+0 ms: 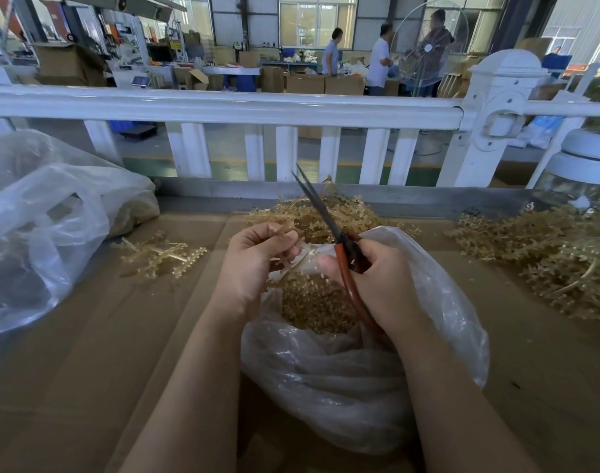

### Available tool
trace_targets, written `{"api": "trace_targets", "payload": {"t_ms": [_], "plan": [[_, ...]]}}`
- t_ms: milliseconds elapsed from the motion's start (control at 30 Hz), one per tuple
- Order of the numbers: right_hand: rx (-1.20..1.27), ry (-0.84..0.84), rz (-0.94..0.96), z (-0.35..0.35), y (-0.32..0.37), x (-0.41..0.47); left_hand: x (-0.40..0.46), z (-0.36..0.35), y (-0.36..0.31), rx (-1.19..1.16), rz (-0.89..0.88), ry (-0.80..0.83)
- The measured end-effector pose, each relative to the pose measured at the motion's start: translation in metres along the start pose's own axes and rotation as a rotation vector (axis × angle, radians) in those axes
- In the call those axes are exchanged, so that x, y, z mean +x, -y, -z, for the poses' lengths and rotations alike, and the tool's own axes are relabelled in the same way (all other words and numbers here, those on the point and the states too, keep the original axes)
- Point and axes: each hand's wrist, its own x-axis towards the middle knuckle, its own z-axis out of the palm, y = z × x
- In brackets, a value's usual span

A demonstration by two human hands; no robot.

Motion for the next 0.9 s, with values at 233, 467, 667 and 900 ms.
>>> {"api": "trace_targets", "payload": {"t_ms": [233,467,667,900], "plan": [[0.231,0.118,-0.133,-0.001,0.005,0.002,-0.001,-0.007,0.003,0.028,0.019,0.073],[0.616,0.052,-0.17,0.01,0.011,0.003,0.0,-0.004,0.005,-0.036,0.208,0.159],[0.823,0.012,-0.163,0.012,0.001,0.005,-0.005,-0.004,0.005,0.074,0.259,0.413],[0.79,0.015,-0.147,0.01,-0.005,0.007,-0.006,-0.008,0.006,0.024,0.209,0.341]]}}
